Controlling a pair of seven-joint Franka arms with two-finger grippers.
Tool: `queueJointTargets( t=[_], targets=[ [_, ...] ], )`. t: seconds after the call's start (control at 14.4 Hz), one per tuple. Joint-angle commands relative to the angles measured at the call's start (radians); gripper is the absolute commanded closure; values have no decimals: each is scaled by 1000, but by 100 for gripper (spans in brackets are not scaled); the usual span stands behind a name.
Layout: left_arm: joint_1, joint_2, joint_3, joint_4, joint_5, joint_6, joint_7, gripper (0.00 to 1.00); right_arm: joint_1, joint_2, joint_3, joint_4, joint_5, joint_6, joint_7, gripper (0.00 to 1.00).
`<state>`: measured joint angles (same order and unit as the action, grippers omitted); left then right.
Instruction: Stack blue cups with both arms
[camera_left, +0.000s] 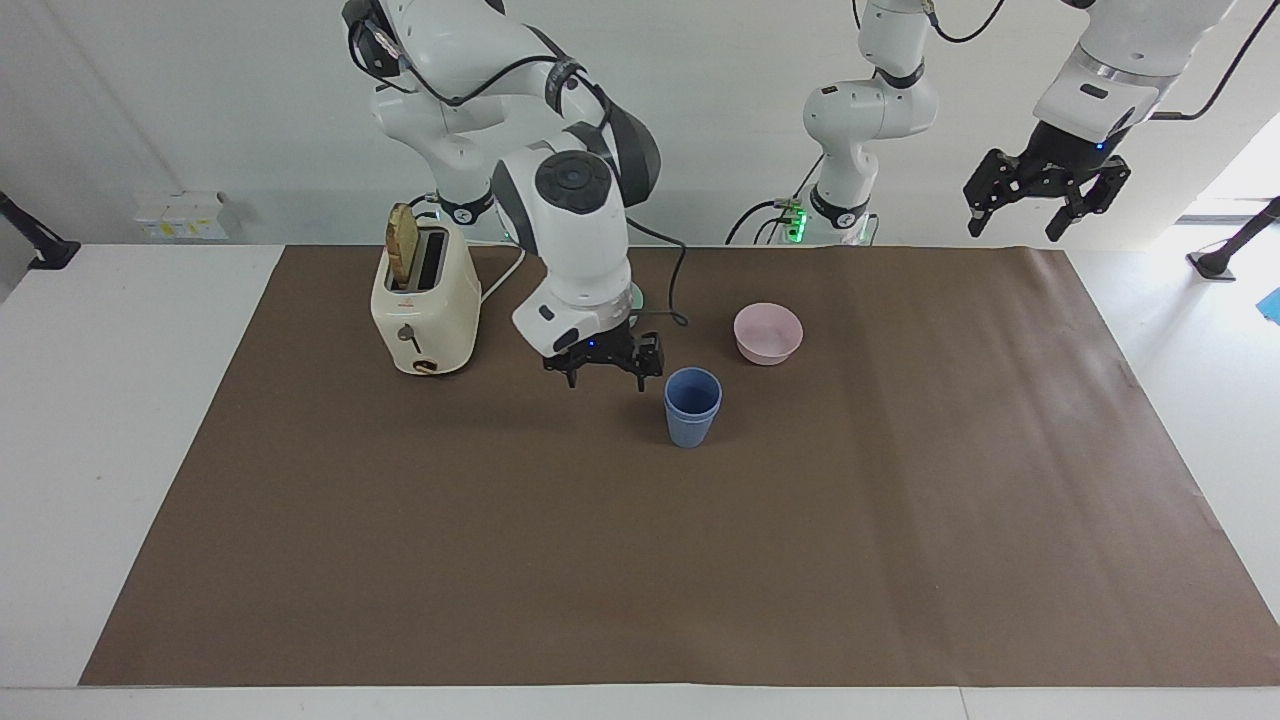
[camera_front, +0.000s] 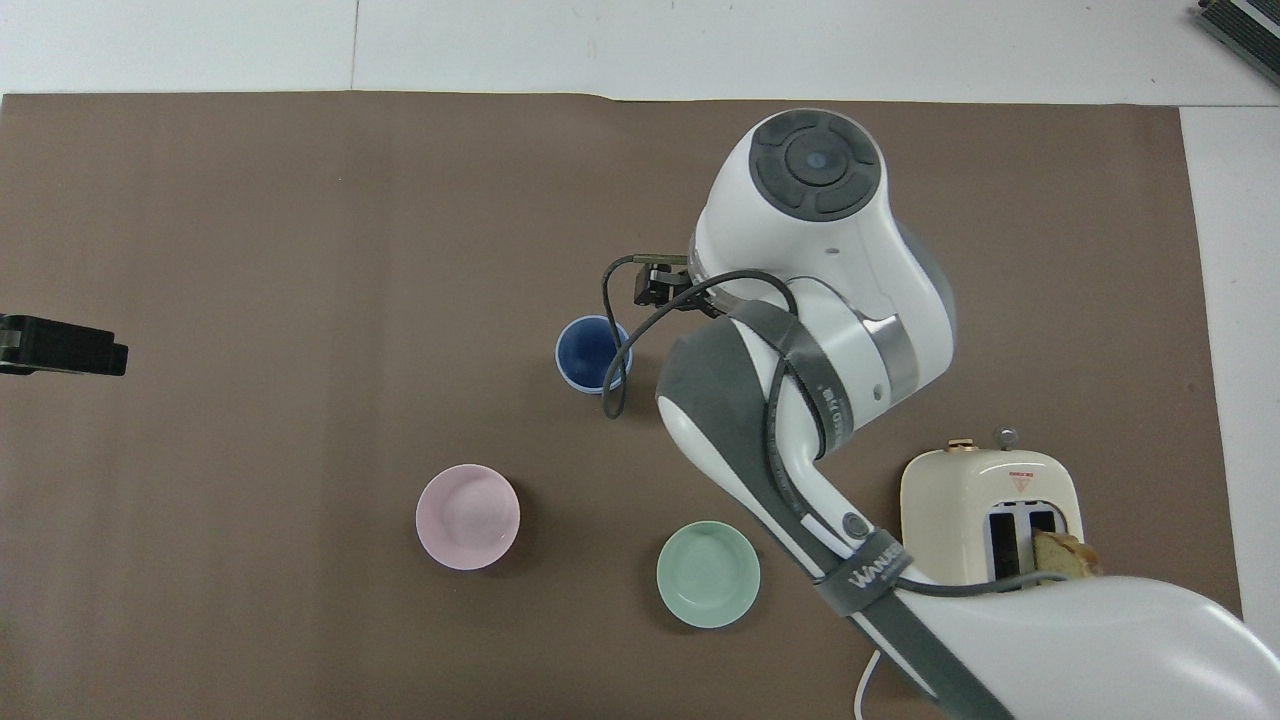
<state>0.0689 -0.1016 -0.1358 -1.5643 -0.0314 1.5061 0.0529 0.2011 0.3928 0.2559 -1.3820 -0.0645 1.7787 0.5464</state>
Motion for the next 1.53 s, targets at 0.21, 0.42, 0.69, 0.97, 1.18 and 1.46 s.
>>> queueJointTargets(
  t=[0.21, 0.42, 0.69, 0.97, 1.18, 1.46],
  targets=[
    [8, -12, 1, 0, -12, -17, 7, 0, -126, -90, 8, -2, -73, -102, -268, 0],
    [8, -12, 1, 0, -12, -17, 7, 0, -190, -135, 9, -3, -87, -108, -414, 0],
    [8, -12, 1, 0, -12, -17, 7, 0, -268, -195, 11, -12, -75, -134, -491, 0],
    [8, -12, 1, 0, -12, -17, 7, 0, -278, -247, 11, -17, -66, -200, -488, 0],
    [8, -12, 1, 0, -12, -17, 7, 0, -308, -273, 9, -25, -38, -239, -479, 0],
    [8, -12, 1, 0, -12, -17, 7, 0, -368, -284, 9, -35, 31, -265, -476, 0]
  ],
)
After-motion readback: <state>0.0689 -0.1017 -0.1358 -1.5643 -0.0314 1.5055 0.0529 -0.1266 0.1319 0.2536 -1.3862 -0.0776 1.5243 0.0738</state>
